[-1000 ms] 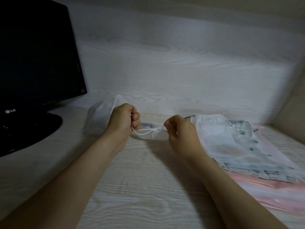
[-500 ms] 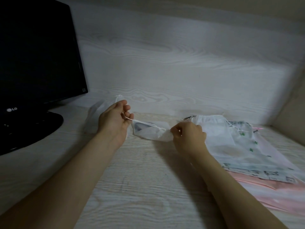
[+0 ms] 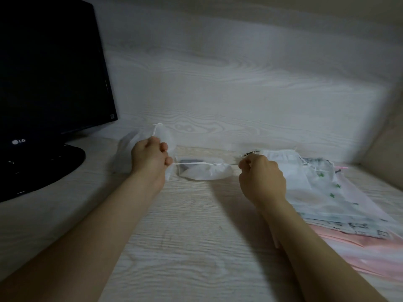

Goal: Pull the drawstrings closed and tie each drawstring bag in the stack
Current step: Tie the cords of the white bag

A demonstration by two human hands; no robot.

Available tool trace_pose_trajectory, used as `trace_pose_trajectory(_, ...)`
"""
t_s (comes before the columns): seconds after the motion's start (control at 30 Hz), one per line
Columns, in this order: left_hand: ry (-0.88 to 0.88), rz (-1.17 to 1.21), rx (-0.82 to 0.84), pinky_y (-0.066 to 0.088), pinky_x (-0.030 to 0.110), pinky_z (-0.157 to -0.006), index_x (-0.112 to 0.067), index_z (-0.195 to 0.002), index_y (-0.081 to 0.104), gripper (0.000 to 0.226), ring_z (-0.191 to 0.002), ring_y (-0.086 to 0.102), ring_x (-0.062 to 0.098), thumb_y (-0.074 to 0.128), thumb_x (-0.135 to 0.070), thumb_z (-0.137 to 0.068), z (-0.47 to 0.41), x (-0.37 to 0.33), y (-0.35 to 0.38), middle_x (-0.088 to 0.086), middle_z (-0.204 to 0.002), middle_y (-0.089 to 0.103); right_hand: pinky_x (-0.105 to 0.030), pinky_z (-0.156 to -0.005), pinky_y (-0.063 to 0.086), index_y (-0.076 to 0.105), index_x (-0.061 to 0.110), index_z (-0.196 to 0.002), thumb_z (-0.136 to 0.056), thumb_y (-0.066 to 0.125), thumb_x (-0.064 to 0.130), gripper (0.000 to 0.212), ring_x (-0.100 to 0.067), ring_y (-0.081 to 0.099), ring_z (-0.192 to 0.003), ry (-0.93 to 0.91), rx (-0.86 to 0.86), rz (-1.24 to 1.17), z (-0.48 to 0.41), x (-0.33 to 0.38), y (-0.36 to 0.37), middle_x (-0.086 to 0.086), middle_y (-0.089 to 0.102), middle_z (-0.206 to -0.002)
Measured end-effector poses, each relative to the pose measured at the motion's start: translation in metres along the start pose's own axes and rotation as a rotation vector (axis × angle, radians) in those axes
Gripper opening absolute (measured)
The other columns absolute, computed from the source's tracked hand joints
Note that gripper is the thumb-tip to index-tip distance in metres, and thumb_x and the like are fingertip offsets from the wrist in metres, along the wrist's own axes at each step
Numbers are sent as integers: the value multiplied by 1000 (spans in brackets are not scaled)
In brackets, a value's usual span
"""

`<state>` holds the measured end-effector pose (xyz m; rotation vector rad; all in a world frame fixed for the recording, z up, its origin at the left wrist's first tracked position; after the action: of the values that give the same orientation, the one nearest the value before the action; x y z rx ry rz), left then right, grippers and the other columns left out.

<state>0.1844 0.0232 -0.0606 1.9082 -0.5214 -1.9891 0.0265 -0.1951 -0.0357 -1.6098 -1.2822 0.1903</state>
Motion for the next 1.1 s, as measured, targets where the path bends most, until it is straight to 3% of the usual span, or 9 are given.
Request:
trace_pose_trajectory(0.23,550,-946,355,56,25,-74,-26,-75,74,11,-75,66,1,75,-28,-85,48,-19,33,-14,-74,73,-21,-70,32,67,5,-108,-92,48,-5,26,-25,64,-96,-152,31,-310,-2,14,8,-4,72,-101)
trace_pose_trajectory(0.37,577,-1205,488,59,33,-71,-30,-66,70,33,-69,67,4,85,-60,-69,61,-11,39,-19,-65,68,-21,-66,40,71,12,-101,-99,48,12,23,-17,63,-91,-135,75,-352,1,18,7,4,70,-91)
trace_pose_trajectory(0.47,620,-1376,484,58,35,-74,-29,-68,69,36,-73,67,9,85,-61,-75,63,-9,39,-14,-68,67,-34,-86,51,72,24,-89,-97,51,37,25,-19,65,-91,-118,134,-300,-1,15,14,5,71,-90)
trace_pose_trajectory(0.57,626,-1435,480,49,31,-70,-32,-72,69,33,-81,66,13,80,-60,-84,61,-7,39,-12,-76,68,-45,-96,48,71,32,-81,-91,53,67,40,-19,66,-100,-176,142,-155,1,14,18,10,74,-92)
trace_pose_trajectory(0.63,615,-1454,505,48,31,-69,-32,-73,71,31,-82,66,13,77,-59,-88,59,-5,38,-12,-75,68,-44,-93,41,75,32,-82,-90,60,69,41,-15,63,-106,-209,125,-85,3,16,17,15,74,-93)
trace_pose_trajectory(0.77,568,-1391,574,58,34,-72,-29,-77,75,25,-72,69,12,74,-45,-96,55,0,36,-11,-66,66,-40,-86,34,71,30,-78,-90,67,57,30,-14,59,-108,-221,77,-120,3,18,14,15,70,-90)
trace_pose_trajectory(0.9,549,-1394,572,60,40,-78,-22,-77,74,27,-74,70,16,67,-35,-99,47,5,36,-7,-70,72,-42,-90,48,65,29,-77,-93,64,42,21,-18,62,-97,-234,119,-239,3,18,20,15,68,-83)
trace_pose_trajectory(1.0,461,-1199,531,56,28,-67,-8,-84,74,29,-69,66,17,65,-30,-100,49,0,38,4,-76,74,-30,-73,44,65,23,-78,-93,66,34,18,-7,58,-75,-251,160,-233,4,21,21,15,61,-73)
trace_pose_trajectory(1.1,289,-982,462,56,31,-70,-4,-83,73,30,-74,68,21,62,-27,-98,48,1,37,5,-78,76,-13,-57,35,66,18,-74,-90,68,28,19,2,53,-62,-255,174,-246,6,24,21,15,52,-61)
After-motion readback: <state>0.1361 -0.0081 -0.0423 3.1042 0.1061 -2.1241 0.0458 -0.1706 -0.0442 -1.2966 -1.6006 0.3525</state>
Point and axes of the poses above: each hand's wrist, its own z-axis away from the middle knuckle, its own y-axis out of the palm, x = y × z, the point moved 6 cm from there along -z, towards the middle knuckle
